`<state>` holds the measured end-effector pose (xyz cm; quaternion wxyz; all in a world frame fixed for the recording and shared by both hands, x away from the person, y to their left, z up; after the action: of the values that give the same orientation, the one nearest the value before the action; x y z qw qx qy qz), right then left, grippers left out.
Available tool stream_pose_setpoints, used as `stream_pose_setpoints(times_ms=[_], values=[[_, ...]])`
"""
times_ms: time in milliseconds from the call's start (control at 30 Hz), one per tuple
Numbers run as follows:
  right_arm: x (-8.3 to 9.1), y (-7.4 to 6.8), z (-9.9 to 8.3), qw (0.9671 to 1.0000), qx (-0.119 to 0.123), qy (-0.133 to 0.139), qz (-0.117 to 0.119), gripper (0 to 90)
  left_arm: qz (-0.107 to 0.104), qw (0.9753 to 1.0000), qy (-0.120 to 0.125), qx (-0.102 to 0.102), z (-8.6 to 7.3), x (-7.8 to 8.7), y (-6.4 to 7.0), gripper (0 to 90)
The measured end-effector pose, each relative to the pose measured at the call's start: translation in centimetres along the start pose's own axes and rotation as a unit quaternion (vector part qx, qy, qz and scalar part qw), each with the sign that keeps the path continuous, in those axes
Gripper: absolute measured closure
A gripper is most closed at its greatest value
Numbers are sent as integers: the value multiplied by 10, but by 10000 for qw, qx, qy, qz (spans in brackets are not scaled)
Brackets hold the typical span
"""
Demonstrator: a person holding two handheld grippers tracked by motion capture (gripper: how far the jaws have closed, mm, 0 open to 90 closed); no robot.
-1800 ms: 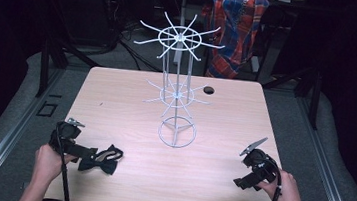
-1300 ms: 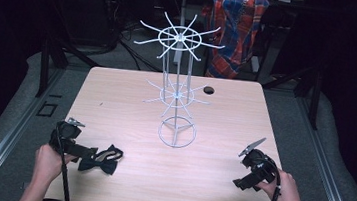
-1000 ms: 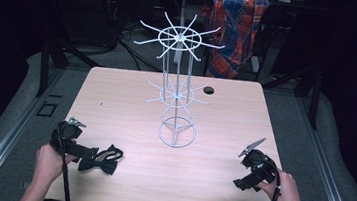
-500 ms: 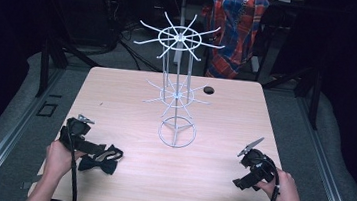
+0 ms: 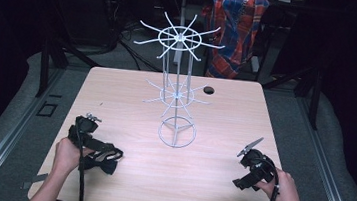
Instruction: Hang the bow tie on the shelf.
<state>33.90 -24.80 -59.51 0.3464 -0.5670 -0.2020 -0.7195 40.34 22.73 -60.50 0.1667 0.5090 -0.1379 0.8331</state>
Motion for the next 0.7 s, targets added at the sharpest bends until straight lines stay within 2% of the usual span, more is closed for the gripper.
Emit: stream_pose_setpoints(times_ms=[100,200,300,500,700], values=[[0,2,-1,10000,23,-56,-30,131,-35,9999,-60,-103,-1,-2,4,7],[1,2,-1,10000,17,-67,-57,132,-95,9994,-198,-275,-4,-5,10,50],[1,2,-2,10000,17,-65,-55,133,-156,9990,-290,-318,-7,-7,12,146],[0,2,-2,10000,-10,-4,-10,133,-377,9981,-357,-338,-10,-7,15,251],[1,2,-2,10000,-11,-9,-1,134,-443,9963,-556,-476,-16,-11,18,364]])
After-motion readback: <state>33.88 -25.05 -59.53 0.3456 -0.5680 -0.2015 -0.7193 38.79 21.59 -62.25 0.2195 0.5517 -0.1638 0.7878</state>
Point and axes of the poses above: each handheld gripper's, and its own axes: x roughly backward along the jaws, z roughly out of its top, y roughly to its right, the point moved 9 cm from there along -x, roughly forward along the jaws, and after that the axes turned 7 degrees about z, right-handed, at the moved point
